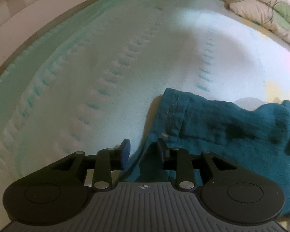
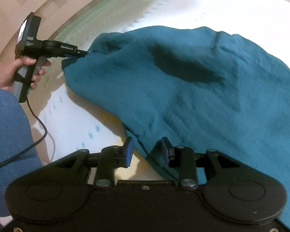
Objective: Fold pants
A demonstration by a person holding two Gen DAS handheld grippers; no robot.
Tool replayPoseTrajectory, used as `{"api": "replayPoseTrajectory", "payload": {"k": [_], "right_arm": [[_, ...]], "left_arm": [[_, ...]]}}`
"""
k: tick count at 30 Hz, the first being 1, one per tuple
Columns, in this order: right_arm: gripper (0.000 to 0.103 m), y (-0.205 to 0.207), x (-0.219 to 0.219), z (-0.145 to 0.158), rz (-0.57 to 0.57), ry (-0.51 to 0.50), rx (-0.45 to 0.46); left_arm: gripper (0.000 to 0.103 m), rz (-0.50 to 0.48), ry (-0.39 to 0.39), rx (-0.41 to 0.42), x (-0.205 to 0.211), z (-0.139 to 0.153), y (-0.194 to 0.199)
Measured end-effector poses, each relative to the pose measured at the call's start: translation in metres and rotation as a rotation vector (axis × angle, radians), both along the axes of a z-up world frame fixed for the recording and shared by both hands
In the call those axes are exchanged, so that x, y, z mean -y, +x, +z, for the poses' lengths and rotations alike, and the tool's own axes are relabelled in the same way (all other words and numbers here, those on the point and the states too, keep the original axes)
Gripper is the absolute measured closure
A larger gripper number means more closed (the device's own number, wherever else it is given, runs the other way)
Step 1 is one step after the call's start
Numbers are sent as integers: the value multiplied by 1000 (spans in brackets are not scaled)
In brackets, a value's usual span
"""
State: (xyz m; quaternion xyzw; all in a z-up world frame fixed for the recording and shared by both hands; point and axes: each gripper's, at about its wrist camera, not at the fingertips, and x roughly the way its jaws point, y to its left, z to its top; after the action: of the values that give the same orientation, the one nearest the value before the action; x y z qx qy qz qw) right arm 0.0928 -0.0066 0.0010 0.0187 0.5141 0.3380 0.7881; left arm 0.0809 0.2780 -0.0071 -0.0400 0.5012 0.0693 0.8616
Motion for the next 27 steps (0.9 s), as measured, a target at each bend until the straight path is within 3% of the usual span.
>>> {"api": "replayPoseTrajectory", "payload": {"k": [7,9,11,15,20,27], "right_arm": [[59,1,0,-3,2,7,-18],[59,2,-1,-2,3,7,-15],[59,1,-1,0,4,10,-9],[59,-1,0,3,8,12,3],[59,-2,2,4,8,13,3],[59,-3,6,2,-1,19,-3]], "left_arm": [[69,50,-160,65,-26,17,-44],[61,53,-213,64,-28,17,-52],[37,38,-241,40,-25,14,-58],[35,22,-181,32,-13,6,-64],[32,72,-257,20,-11,-9,-58],[26,94,-204,37,3,-17,-35]]}}
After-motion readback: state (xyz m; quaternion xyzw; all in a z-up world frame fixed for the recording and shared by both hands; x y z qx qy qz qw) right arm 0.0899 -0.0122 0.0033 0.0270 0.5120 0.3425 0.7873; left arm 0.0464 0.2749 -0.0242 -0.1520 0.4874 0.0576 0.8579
